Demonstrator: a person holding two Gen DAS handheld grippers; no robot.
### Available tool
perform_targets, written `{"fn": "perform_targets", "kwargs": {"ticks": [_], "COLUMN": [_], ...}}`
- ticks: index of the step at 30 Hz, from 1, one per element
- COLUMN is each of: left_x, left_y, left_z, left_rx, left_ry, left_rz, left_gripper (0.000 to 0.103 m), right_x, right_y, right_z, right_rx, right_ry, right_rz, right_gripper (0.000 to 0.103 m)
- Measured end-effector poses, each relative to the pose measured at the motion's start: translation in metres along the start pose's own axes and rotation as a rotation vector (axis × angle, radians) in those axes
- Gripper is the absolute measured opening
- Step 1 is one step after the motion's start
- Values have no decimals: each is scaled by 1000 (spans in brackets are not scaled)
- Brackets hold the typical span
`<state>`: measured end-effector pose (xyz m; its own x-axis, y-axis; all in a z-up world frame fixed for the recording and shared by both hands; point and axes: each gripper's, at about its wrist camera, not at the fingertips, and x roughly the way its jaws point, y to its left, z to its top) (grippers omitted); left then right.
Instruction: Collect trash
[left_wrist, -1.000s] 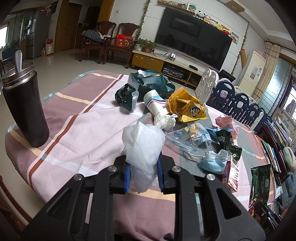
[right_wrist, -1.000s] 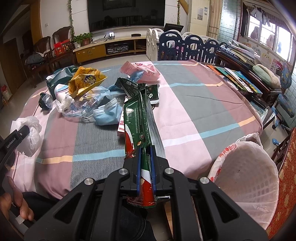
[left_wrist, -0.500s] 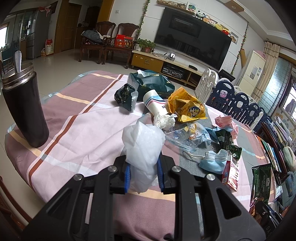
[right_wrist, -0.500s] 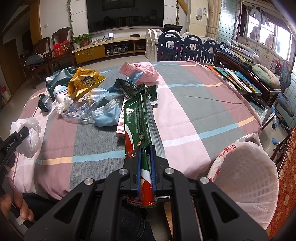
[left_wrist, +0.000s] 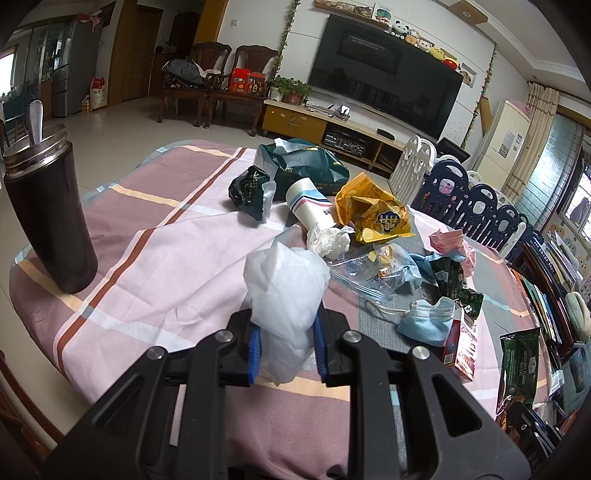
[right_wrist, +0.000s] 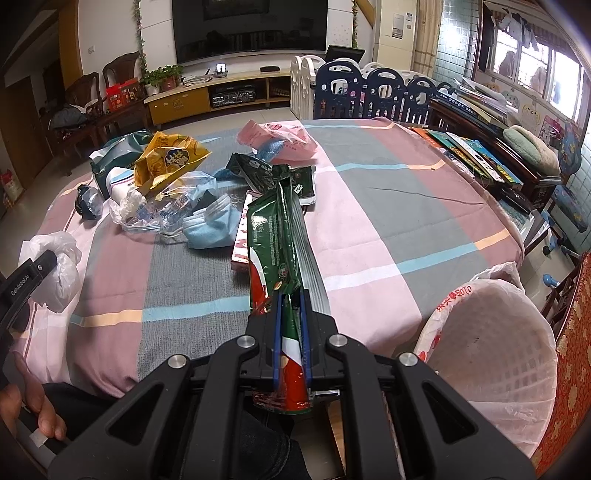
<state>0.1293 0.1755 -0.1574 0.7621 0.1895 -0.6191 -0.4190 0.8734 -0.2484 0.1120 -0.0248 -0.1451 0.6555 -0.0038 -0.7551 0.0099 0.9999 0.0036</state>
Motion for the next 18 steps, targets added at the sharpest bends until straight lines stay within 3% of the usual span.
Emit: {"fn": "perform_targets", "kwargs": {"ticks": [18], "left_x": [-1], "left_y": [0], "left_z": [0], "left_rx": [-5], "left_ry": [-17], "left_rz": [-10], "left_gripper": [24], "right_x": [0], "right_y": [-2], "right_z": [2], "right_rx": [5], "right_ry": [-10], "right_rz": [-3], "right_gripper": [10]}}
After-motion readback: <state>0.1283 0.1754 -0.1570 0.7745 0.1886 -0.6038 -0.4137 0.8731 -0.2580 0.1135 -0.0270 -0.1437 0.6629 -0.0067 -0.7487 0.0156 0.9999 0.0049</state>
